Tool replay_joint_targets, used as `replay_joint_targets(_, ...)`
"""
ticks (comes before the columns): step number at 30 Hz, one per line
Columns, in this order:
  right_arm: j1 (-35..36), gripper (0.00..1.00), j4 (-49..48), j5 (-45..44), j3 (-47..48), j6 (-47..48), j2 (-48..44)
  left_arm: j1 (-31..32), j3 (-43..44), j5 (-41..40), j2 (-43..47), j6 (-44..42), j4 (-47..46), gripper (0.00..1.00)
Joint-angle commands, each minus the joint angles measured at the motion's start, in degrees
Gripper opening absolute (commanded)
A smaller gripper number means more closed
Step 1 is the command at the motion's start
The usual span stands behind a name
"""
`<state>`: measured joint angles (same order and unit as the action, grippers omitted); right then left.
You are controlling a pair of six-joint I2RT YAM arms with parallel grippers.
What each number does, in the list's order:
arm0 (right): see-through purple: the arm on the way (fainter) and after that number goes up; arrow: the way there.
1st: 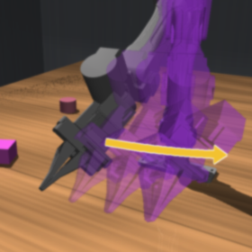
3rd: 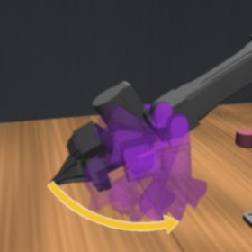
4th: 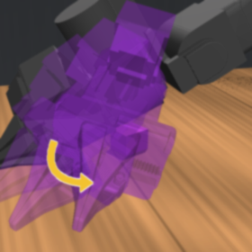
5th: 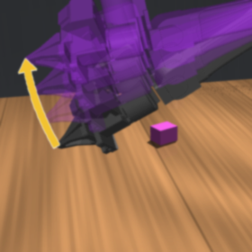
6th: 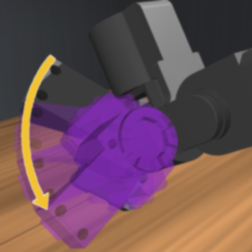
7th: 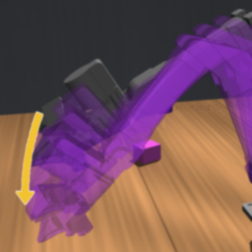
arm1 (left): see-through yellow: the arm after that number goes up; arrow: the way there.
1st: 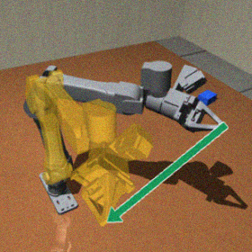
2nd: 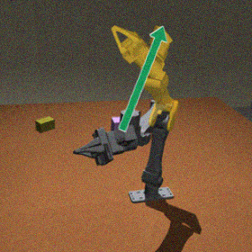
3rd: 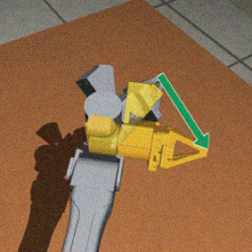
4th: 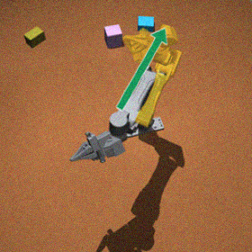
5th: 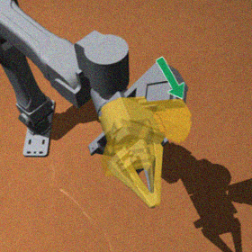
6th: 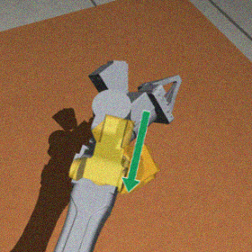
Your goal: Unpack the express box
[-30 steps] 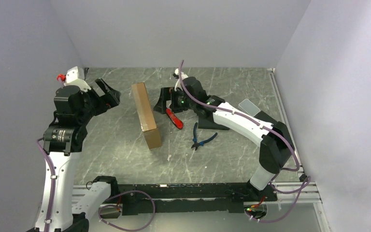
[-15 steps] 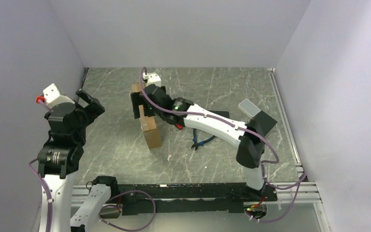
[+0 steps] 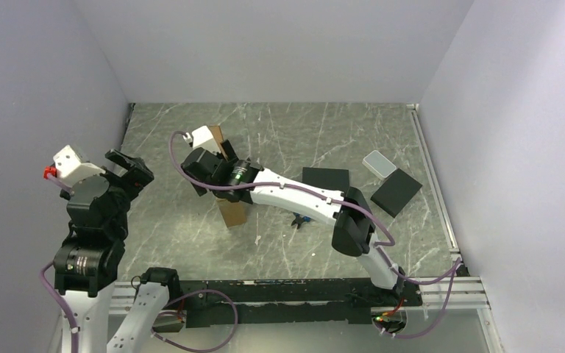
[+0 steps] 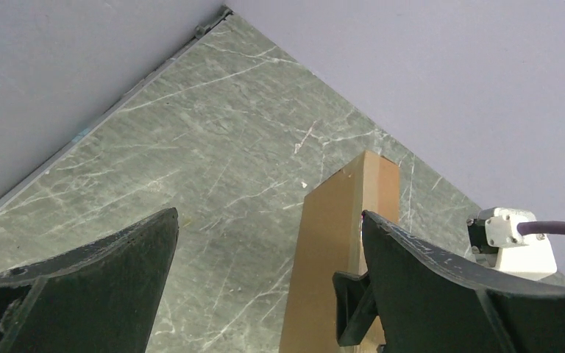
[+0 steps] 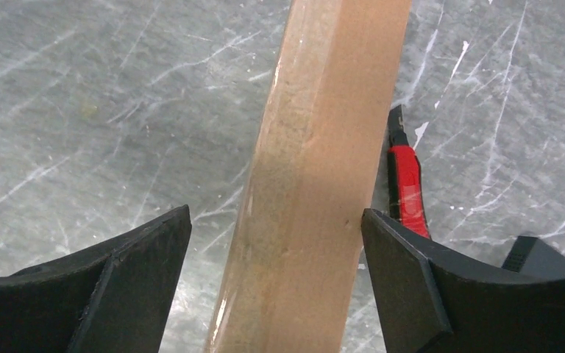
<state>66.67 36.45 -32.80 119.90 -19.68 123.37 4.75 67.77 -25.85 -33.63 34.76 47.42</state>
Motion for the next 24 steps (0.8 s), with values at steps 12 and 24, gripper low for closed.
replay_joint_targets(12,0.03,0.86,3.97,0.11,2.95,4.95,0.8,0.34,-0.4,1.96,-0.77,1.17,-2.41,0.99)
replay_joint_targets(24,0.02,0.58,0.74,15.83,-3.05,14.31,-3.65,0.34,-0.2,2.54,-0.79,0.94,-2.49,0.99)
